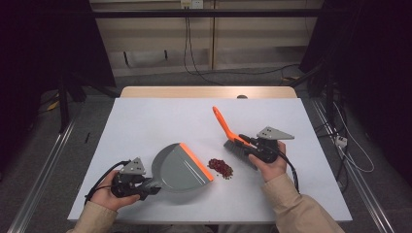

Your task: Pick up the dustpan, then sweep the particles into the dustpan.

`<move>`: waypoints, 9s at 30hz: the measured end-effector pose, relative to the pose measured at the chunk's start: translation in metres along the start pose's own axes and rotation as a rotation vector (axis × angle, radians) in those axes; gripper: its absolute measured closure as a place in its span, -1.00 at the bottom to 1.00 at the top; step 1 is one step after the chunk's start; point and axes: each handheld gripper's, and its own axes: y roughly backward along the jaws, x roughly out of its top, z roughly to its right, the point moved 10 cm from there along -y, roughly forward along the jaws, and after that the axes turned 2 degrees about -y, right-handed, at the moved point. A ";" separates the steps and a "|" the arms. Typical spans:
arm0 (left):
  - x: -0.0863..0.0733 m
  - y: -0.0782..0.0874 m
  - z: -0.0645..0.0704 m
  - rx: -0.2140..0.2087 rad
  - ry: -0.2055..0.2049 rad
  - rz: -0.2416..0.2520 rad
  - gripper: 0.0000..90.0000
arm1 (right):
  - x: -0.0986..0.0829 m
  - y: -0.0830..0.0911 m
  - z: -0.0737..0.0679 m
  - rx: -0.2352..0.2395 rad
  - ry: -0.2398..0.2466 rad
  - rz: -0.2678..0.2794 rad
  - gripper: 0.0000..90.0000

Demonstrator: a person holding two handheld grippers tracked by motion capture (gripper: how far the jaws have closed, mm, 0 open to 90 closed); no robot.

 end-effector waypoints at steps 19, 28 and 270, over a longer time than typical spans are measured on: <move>0.004 -0.018 0.015 -0.070 -0.046 -0.032 0.39 | -0.011 -0.009 -0.009 -0.025 0.082 -0.045 0.52; 0.006 -0.018 0.017 -0.075 -0.051 -0.026 0.39 | -0.015 0.000 -0.005 -0.049 0.110 -0.122 0.45; 0.019 -0.011 -0.068 0.343 0.235 0.219 0.42 | -0.006 0.030 -0.003 -0.177 -0.007 0.092 0.58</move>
